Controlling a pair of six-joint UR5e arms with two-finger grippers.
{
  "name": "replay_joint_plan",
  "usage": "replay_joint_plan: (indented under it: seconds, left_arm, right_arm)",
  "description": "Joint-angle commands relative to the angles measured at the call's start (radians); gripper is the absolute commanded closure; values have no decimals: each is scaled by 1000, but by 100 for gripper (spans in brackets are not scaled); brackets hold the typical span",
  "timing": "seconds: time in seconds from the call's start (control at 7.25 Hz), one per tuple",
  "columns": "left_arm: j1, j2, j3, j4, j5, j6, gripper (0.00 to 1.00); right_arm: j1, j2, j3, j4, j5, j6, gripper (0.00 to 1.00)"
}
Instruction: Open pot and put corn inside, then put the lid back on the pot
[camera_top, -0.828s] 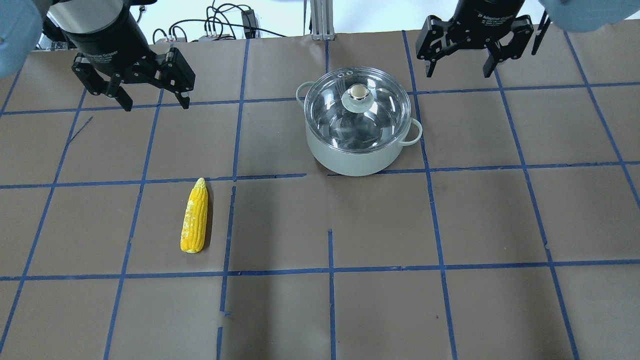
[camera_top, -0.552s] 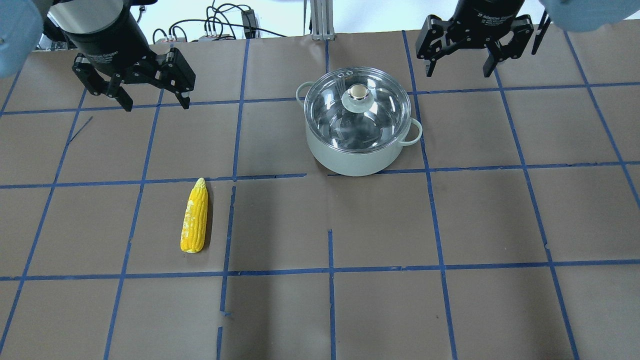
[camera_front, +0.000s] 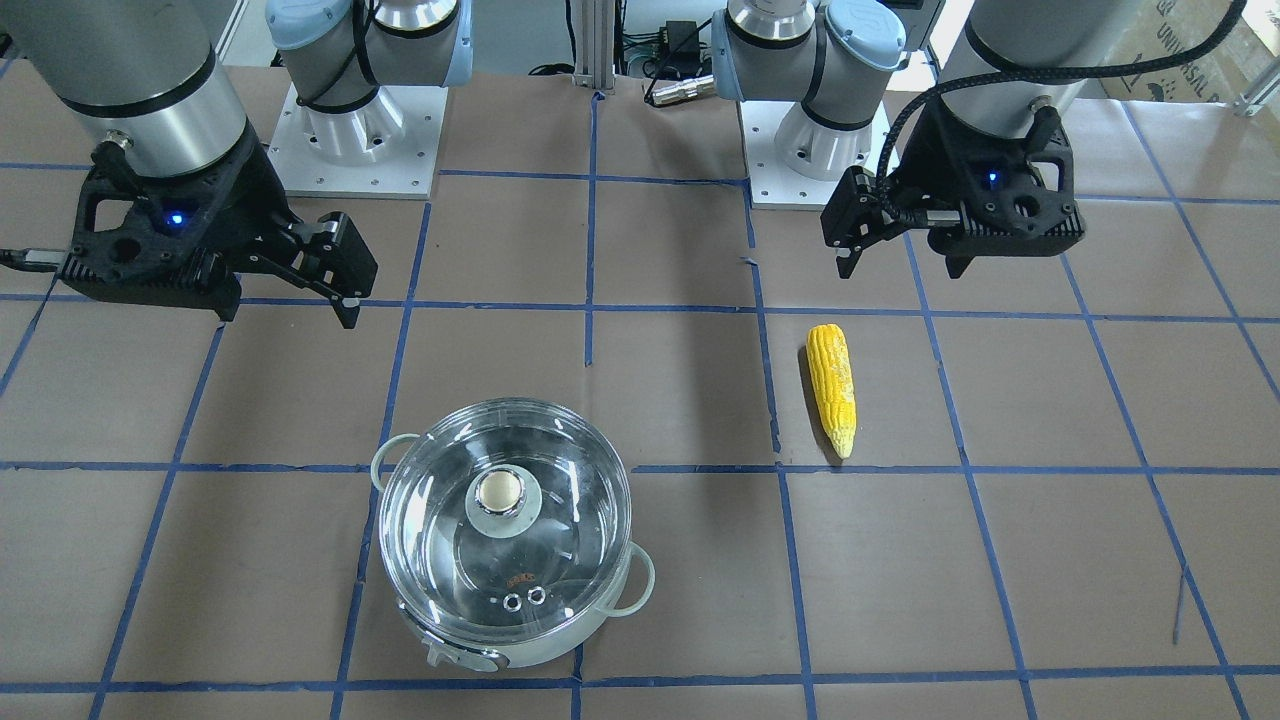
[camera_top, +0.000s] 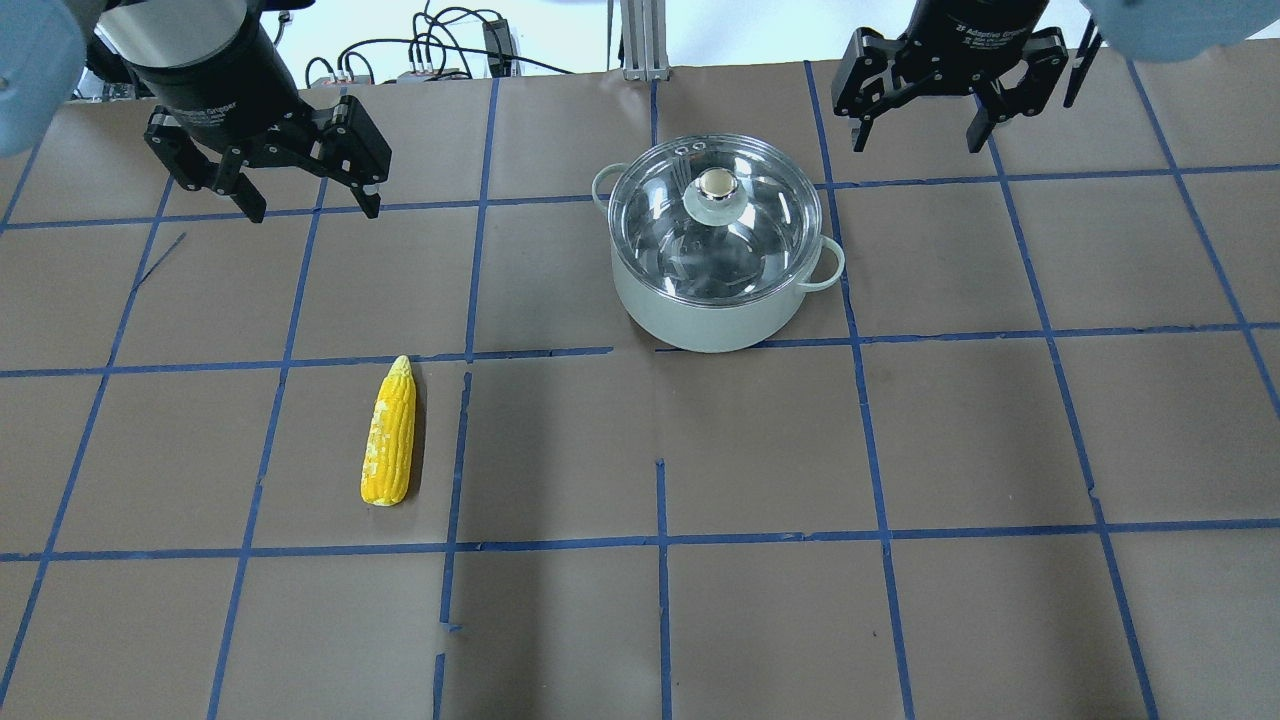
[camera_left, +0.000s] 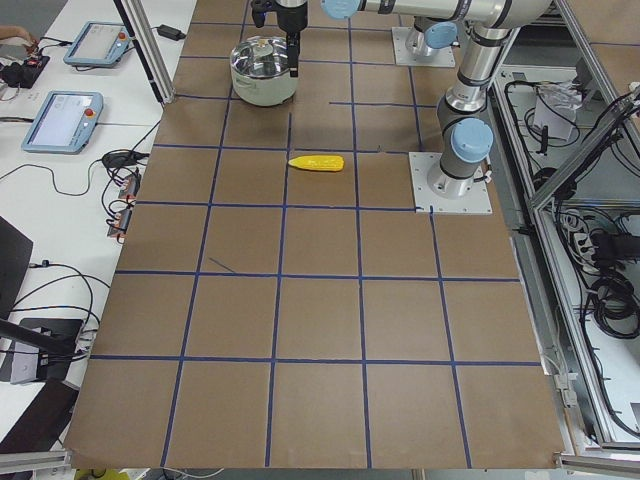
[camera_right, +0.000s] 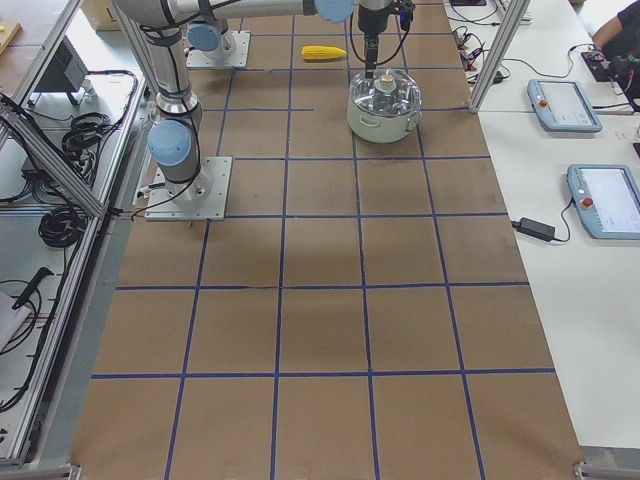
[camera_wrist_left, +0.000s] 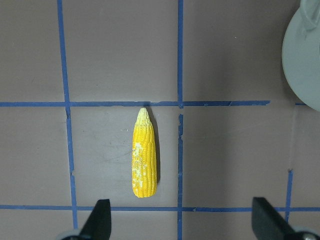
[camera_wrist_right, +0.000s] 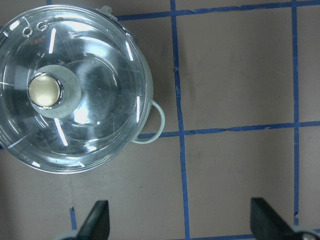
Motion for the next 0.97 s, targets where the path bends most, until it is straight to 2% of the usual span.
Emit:
replay_joint_plan:
  seconds: [0.0, 0.83]
  left_arm:
    - [0, 0, 0, 0, 0, 0, 0]
    - [0, 5, -9, 0, 0, 0, 0]
  right_arm:
    - [-2, 0, 1, 0, 1, -1, 0]
    - [0, 4, 3, 3, -1, -3, 0]
